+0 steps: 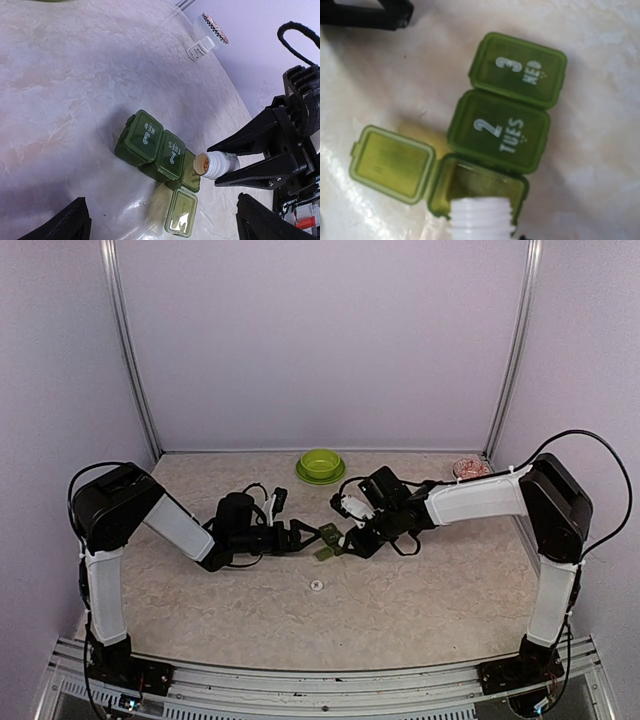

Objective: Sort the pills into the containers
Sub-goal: Pour the pill into the compartment of the pill container.

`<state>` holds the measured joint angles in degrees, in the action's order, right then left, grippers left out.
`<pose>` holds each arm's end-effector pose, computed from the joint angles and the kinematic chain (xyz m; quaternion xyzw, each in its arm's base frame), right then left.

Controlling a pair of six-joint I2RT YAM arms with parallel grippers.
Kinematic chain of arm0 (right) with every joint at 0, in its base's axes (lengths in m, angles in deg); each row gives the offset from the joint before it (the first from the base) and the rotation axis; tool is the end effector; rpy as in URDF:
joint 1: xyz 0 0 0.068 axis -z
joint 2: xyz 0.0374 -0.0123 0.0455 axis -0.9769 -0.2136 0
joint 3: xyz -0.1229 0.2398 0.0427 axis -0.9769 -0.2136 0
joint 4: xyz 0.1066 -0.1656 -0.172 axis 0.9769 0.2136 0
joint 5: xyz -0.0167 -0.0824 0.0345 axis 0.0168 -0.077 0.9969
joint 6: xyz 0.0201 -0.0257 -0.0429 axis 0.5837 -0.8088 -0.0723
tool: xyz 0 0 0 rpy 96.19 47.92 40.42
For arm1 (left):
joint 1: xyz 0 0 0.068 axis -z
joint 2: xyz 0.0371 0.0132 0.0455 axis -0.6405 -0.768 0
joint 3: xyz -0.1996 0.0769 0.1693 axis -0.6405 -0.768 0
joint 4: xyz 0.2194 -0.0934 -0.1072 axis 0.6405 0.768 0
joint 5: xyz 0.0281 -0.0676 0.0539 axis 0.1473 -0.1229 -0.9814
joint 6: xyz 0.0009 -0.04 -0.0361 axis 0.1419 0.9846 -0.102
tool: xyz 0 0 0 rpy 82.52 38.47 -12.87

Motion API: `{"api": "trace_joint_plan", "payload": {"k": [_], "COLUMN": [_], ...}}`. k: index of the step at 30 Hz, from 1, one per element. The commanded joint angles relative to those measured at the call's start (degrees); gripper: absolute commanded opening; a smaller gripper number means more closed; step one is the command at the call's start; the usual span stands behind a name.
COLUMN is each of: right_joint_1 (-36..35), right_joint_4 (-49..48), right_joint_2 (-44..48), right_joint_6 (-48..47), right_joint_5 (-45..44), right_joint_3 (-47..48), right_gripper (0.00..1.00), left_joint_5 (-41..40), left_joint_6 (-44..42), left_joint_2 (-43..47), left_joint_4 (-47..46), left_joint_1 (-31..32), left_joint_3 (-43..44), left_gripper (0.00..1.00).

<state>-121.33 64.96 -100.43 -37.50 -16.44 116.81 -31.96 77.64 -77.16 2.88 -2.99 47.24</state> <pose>0.2867 0.2795 0.1616 -0.3500 0.8800 0.1772 0.2678 0.2972 -0.2421 0.1025 0.1336 0.8054 -0.4734 0.3307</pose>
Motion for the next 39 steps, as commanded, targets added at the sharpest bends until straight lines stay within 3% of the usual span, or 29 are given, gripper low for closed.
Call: {"api": "trace_joint_plan", "payload": {"k": [1,39], "right_joint_1": [0.52,0.53], "right_joint_4": [3.62,19.46], "right_joint_2": [-0.66,-6.30], "right_joint_6": [0.47,-0.92], "right_joint_5": [-0.56,-2.09], "right_joint_3": [2.35,14.10], "right_gripper": [0.10,0.11], "left_joint_5": [0.63,0.59], "left_joint_6": [-0.67,-0.59], "left_joint_2": [-0.10,-0.32], "left_joint_4": [-1.53,-1.80], "left_joint_1": [0.18,0.17], "left_joint_3": [-0.33,-0.33], "left_gripper": [0.99,0.99]}}
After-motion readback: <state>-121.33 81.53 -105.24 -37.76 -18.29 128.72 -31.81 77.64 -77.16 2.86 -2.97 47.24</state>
